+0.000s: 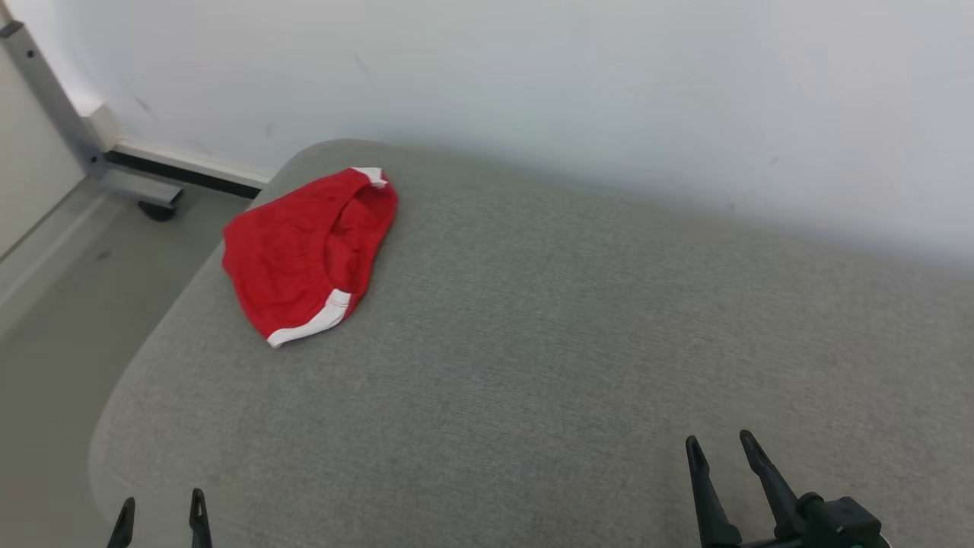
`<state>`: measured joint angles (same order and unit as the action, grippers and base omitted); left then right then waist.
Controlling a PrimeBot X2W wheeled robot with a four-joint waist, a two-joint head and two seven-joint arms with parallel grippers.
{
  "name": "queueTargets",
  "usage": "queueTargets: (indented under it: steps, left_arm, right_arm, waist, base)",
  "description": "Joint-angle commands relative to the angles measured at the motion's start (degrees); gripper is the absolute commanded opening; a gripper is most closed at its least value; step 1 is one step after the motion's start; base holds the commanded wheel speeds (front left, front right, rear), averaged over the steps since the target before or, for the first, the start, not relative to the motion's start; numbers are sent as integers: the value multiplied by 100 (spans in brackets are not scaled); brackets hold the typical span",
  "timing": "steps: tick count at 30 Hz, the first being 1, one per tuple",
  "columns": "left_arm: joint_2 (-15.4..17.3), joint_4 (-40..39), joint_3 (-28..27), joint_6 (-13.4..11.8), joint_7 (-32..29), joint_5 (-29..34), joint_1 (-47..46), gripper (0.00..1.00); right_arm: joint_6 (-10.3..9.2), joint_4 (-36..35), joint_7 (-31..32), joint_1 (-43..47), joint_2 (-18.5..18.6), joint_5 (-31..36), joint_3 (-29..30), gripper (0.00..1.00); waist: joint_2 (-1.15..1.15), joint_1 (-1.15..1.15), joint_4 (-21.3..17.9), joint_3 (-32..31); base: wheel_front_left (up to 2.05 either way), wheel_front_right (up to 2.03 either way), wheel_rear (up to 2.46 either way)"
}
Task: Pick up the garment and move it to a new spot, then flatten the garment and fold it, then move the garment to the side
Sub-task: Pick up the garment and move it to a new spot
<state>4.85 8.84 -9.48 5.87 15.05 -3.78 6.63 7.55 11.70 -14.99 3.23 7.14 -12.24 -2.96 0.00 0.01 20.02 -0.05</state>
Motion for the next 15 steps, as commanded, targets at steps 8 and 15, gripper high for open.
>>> queueTargets:
  steps: [8,15]
  left_arm:
    - [66,-7,-73,-37,17,-67,1,100]
    - [67,-50,-132,-62,17,-91,62,100]
  right_arm:
    - [-15,26,-24,-16,13,-39,-48,100]
    - [-15,34,-24,-39,13,-42,-98,100]
  waist:
    - [0,-1,595,22]
    - [0,-1,694,26]
  base:
    - [0,0,0]
    - [0,0,0]
